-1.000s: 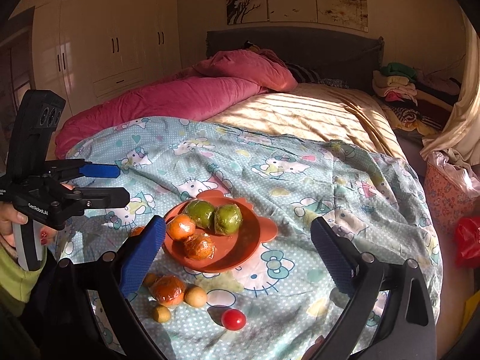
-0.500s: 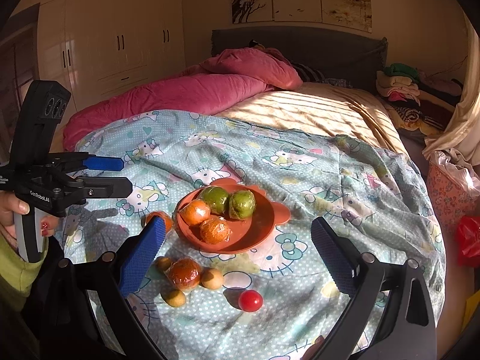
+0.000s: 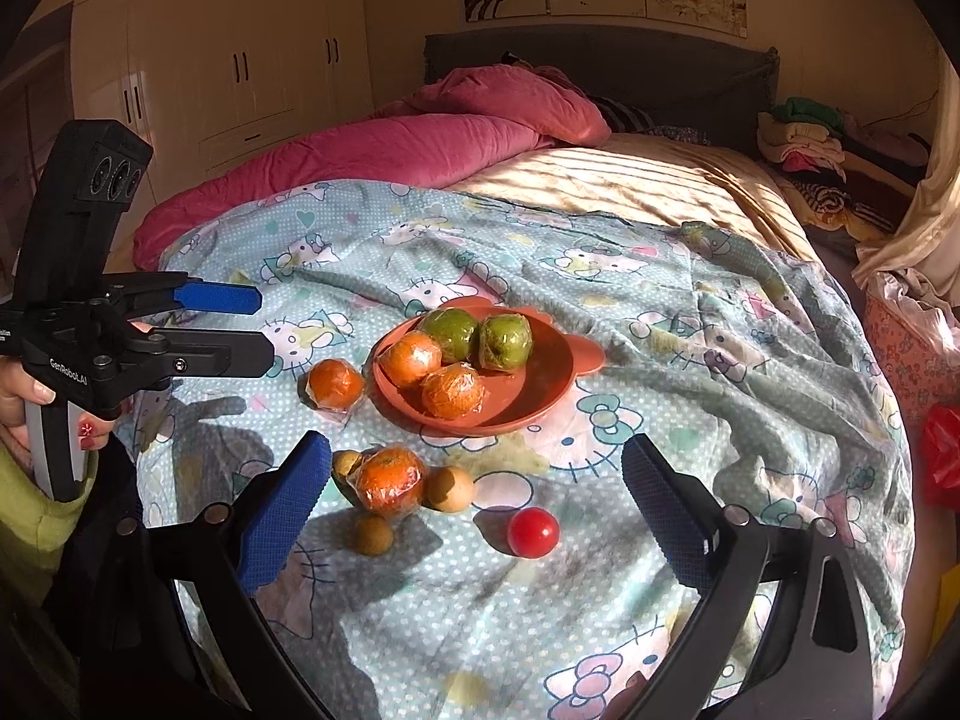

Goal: Organize fruits
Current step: 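Move both open tools toward the small brown fruits beside the plate, then grasp a small brown fruit with the left tool while the right tool grasps another brown fruit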

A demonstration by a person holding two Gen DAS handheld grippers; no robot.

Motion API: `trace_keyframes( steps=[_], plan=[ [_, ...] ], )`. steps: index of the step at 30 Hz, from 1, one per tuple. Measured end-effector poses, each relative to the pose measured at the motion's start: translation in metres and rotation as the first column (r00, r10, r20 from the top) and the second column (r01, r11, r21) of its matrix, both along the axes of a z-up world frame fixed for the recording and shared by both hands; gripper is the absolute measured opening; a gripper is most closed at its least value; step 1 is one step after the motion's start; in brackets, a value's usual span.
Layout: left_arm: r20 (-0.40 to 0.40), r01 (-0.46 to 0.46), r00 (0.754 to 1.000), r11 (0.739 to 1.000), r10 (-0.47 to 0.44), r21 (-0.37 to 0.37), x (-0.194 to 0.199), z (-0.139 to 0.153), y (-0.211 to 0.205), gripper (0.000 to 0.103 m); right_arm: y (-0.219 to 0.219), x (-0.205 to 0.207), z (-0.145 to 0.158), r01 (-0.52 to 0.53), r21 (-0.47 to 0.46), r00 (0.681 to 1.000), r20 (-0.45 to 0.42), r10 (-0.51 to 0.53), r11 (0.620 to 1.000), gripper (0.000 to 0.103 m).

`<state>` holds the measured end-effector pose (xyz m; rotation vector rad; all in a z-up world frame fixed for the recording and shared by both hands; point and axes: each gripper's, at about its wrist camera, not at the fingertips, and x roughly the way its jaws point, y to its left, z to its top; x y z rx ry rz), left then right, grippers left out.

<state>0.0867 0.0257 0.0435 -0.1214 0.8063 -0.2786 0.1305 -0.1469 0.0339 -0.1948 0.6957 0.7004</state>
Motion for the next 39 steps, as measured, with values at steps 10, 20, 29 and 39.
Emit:
trace_keyframes(
  steps=[10,20,29,39],
  plan=[
    [-0.036,0.036,0.999,0.999,-0.036,-0.003,0.001,-0.009,-0.011,0.093,-0.007,-0.009,-0.023,0.013,-0.011,0.998,-0.061,-0.014,1.0,0.097],
    [-0.06,0.069,0.996,0.997,-0.07,-0.029,0.004,-0.018,-0.016,0.088,0.017,-0.02,-0.054,-0.015,-0.043,0.996,-0.085,0.011,0.999,0.082],
    [-0.085,0.112,0.99,0.993,-0.115,-0.033,0.008,-0.026,-0.022,0.071,0.034,-0.022,-0.068,-0.063,-0.037,0.993,-0.106,0.059,0.997,0.048],
    [-0.133,0.163,0.977,0.986,-0.167,-0.037,0.009,-0.039,-0.024,0.06,0.048,-0.02,-0.077,-0.108,-0.032,0.985,-0.14,0.103,0.994,0.023]
  ],
)
